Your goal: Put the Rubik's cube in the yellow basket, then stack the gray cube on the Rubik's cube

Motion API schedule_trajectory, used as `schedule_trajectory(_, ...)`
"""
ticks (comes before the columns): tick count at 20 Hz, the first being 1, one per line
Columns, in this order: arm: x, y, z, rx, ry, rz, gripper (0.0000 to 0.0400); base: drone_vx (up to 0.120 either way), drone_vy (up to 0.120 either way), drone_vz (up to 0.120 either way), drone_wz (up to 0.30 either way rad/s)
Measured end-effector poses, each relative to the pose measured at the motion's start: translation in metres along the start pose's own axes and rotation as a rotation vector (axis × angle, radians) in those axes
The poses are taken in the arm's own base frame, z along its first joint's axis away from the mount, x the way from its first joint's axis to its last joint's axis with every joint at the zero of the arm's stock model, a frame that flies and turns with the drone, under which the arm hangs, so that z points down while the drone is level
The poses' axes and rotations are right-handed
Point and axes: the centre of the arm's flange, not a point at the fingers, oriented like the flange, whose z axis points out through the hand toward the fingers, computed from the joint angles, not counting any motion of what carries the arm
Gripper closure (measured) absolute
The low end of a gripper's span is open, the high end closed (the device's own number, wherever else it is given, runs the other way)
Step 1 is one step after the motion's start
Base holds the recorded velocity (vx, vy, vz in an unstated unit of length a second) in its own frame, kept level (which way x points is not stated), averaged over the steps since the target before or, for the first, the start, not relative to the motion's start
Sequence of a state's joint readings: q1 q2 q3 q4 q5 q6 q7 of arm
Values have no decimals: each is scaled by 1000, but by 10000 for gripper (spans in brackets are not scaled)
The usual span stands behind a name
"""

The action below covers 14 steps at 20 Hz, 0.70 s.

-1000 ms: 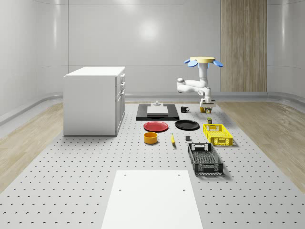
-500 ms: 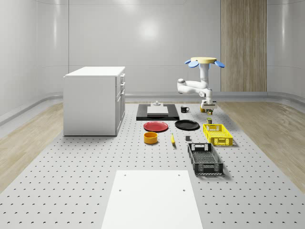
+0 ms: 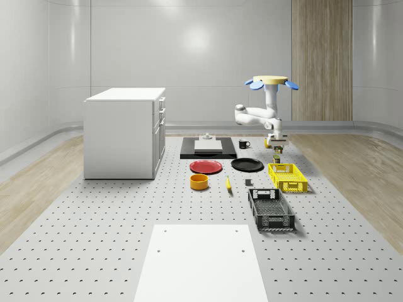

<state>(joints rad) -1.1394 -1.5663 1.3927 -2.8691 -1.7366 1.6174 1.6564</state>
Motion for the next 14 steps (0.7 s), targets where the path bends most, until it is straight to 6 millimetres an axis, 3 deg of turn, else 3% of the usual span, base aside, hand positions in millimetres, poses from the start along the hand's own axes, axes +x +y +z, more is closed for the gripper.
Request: schedule_trajectory(14,0,0,0,0,0,0,79,120,0,0,0)
